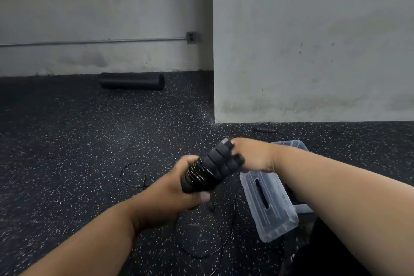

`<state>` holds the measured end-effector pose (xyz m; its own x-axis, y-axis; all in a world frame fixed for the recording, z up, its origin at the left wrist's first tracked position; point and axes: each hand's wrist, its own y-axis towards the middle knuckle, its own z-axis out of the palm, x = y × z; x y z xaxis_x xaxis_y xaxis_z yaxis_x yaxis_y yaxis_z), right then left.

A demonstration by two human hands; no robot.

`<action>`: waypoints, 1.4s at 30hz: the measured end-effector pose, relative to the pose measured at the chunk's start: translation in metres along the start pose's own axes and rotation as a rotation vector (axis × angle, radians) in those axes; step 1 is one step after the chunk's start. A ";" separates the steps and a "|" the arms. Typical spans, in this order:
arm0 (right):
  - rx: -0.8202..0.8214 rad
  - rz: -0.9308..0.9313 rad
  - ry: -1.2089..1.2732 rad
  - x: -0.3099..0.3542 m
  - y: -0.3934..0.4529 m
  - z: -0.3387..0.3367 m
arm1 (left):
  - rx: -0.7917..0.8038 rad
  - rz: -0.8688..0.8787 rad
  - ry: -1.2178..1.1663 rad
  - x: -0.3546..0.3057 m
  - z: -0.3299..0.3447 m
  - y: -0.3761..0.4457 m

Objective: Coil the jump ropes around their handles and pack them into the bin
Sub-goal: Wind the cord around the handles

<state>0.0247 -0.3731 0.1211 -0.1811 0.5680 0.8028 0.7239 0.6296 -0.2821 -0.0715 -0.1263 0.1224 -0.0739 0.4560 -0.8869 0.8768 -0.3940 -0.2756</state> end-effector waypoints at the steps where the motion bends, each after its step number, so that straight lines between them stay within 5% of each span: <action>1: 0.008 0.011 -0.027 0.001 0.002 0.007 | -0.078 0.006 -0.104 0.000 -0.001 0.001; 4: -0.004 0.055 -0.144 0.010 0.006 0.034 | -0.306 -0.044 -0.289 0.007 -0.007 0.011; 8: 0.021 -0.014 -0.569 0.016 0.002 0.051 | -0.422 -0.146 -0.070 0.023 -0.012 0.020; 13: 0.007 -0.117 -0.731 0.035 -0.014 0.027 | -0.042 -0.183 0.362 0.035 0.000 0.018; 18: 0.024 -0.071 -0.263 0.021 -0.015 0.004 | 0.353 -0.194 0.075 0.024 0.011 0.013; 24: 0.096 0.022 0.302 0.014 -0.013 0.009 | 0.538 -0.047 -0.358 0.017 -0.012 0.003; 28: 0.182 0.073 0.576 0.010 -0.005 0.029 | 0.449 0.001 -0.591 0.015 -0.019 0.002; 37: -0.239 0.141 0.586 0.021 -0.002 0.063 | 0.131 -0.145 -0.840 0.013 0.000 0.009; 42: -0.291 0.112 0.596 0.023 -0.006 0.075 | -0.037 -0.177 -0.950 0.015 0.003 0.019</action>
<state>-0.0335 -0.3246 0.1018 0.2434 0.1787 0.9533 0.8821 0.3680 -0.2942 -0.0572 -0.1300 0.1026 -0.5458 -0.3352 -0.7680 0.8291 -0.3488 -0.4370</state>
